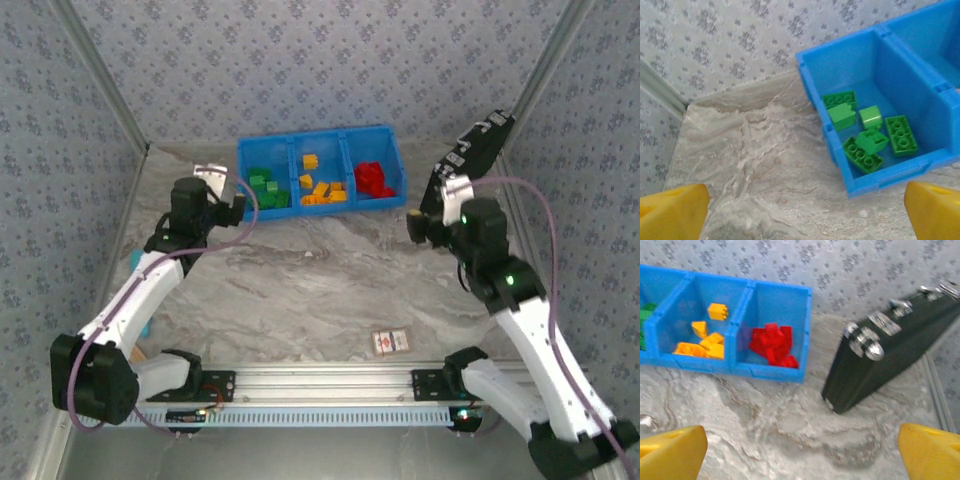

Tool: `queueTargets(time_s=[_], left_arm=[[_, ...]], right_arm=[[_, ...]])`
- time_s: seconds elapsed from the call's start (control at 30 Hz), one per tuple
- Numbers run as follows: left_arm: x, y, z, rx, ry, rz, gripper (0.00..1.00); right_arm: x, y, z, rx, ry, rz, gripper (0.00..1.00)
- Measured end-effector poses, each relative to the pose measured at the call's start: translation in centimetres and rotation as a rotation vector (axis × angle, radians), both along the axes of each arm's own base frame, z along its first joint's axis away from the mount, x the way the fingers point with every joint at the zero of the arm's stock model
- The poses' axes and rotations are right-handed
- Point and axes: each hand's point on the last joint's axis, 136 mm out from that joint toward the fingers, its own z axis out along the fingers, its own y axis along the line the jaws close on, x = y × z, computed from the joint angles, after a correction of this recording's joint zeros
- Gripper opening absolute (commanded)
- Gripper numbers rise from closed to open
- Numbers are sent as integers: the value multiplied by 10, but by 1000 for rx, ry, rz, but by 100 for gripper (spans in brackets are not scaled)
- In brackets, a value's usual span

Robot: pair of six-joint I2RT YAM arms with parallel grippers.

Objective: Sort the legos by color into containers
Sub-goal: Reset both arms

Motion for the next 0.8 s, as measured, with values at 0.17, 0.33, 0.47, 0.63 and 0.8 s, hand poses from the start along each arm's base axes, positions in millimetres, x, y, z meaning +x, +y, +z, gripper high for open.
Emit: queueTargets(time_s=[0.17,0.33,0.47,0.63,0.8], left_arm=[[7,51,-39,-90,-1,165,100],[-19,83,-105,-96,7,302,100],[-40,94,-134,-103,8,368,100],[-42,112,-135,-134,-66,409,100],[-29,113,-138,-198,-91,358,100]], right_arm=[[-35,-12,-7,27,-83,-3,99],[-45,-16,-12,82,-117,-25,99],[-46,-12,-31,67,-82,-7,99],[-54,-9,-38,57,-110,28,99],[-54,-11,-32,64,-142,16,99]])
